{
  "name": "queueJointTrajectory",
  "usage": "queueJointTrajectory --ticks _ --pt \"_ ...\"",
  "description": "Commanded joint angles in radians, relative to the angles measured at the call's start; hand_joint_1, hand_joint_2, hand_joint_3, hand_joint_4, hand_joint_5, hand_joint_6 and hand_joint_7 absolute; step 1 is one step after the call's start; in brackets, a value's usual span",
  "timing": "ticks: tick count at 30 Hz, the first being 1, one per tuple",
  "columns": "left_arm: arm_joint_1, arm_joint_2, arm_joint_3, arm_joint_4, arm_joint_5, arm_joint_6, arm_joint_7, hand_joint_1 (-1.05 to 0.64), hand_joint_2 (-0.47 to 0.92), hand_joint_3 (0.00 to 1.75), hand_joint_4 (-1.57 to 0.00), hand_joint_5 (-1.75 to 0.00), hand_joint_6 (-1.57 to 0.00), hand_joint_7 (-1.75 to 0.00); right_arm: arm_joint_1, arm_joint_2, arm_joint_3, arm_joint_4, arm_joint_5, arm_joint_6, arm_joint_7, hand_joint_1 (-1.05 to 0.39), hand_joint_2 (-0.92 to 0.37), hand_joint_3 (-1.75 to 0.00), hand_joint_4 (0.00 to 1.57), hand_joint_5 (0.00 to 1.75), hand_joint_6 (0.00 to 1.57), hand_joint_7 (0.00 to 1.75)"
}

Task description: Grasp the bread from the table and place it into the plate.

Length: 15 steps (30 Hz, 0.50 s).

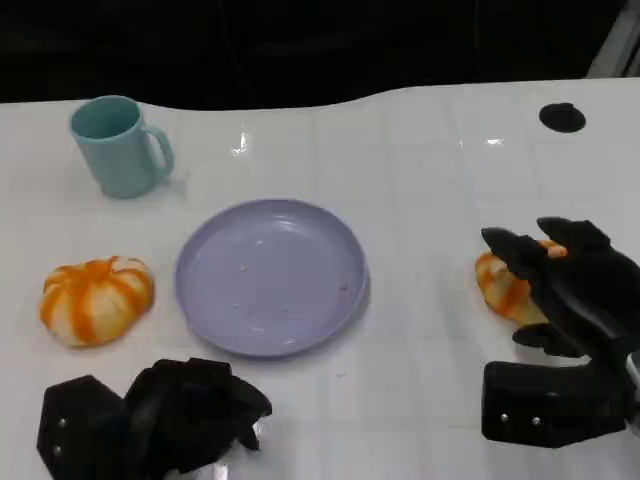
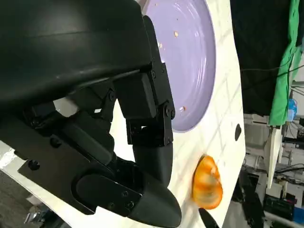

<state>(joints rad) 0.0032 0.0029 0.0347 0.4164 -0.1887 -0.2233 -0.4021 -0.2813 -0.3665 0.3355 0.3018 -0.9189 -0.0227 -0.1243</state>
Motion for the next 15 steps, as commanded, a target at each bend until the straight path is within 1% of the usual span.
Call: queueJointTrajectory --ticks 1,4,8,11,13,14,15 --pt "0.011 0.013 0.004 -0.007 0.001 0.008 0.007 -1.05 0.63 0.26 -0.89 -1.53 -1.49 -0.46 -0.051 0.006 0.01 0.078 0.018 0.015 -0.022 -0.19 -0.77 0.0 0.03 0.34 0.31 0.02" --pt "0.011 0.012 0.005 -0.005 -0.001 0.006 0.005 -1.05 0.63 0.26 -0.89 -1.53 -1.49 -0.46 -0.079 0.018 0.02 0.135 0.018 0.025 -0.04 -0.19 -0.77 0.0 0.03 0.34 0.31 0.01" --pt "0.011 0.011 0.006 -0.001 -0.003 -0.002 0.003 -1.05 0.63 0.26 -0.9 -1.53 -1.49 -0.46 -0.124 0.031 0.042 0.216 0.02 0.054 -0.04 -0.21 -0.79 -0.01 0.03 0.32 0.3 0.0" --pt "0.014 0.011 0.005 -0.008 -0.002 0.005 0.005 -1.05 0.63 0.26 -0.89 -1.52 -1.49 -0.46 -0.155 0.039 0.061 0.28 0.017 0.054 -0.073 -0.23 -0.8 -0.01 0.04 0.32 0.31 0.01" --pt "0.016 0.011 0.004 -0.012 -0.001 0.006 0.006 -1.05 0.63 0.26 -0.9 -1.52 -1.49 -0.46 -0.177 0.043 0.072 0.328 0.015 0.049 -0.103 -0.26 -0.83 -0.02 0.09 0.34 0.35 0.03" --pt "0.017 0.011 0.003 -0.014 0.0 0.007 0.007 -1.05 0.63 0.26 -0.89 -1.52 -1.49 -0.46 -0.185 0.043 0.077 0.345 0.017 0.046 -0.115 -0.25 -0.85 -0.02 0.15 0.32 0.39 0.03" --pt "0.018 0.011 0.003 -0.015 0.002 0.006 0.008 -1.05 0.63 0.26 -0.89 -1.52 -1.49 -0.46 -0.195 0.044 0.079 0.372 0.022 0.026 -0.151 -0.24 -0.86 -0.02 0.25 0.32 0.46 0.04"
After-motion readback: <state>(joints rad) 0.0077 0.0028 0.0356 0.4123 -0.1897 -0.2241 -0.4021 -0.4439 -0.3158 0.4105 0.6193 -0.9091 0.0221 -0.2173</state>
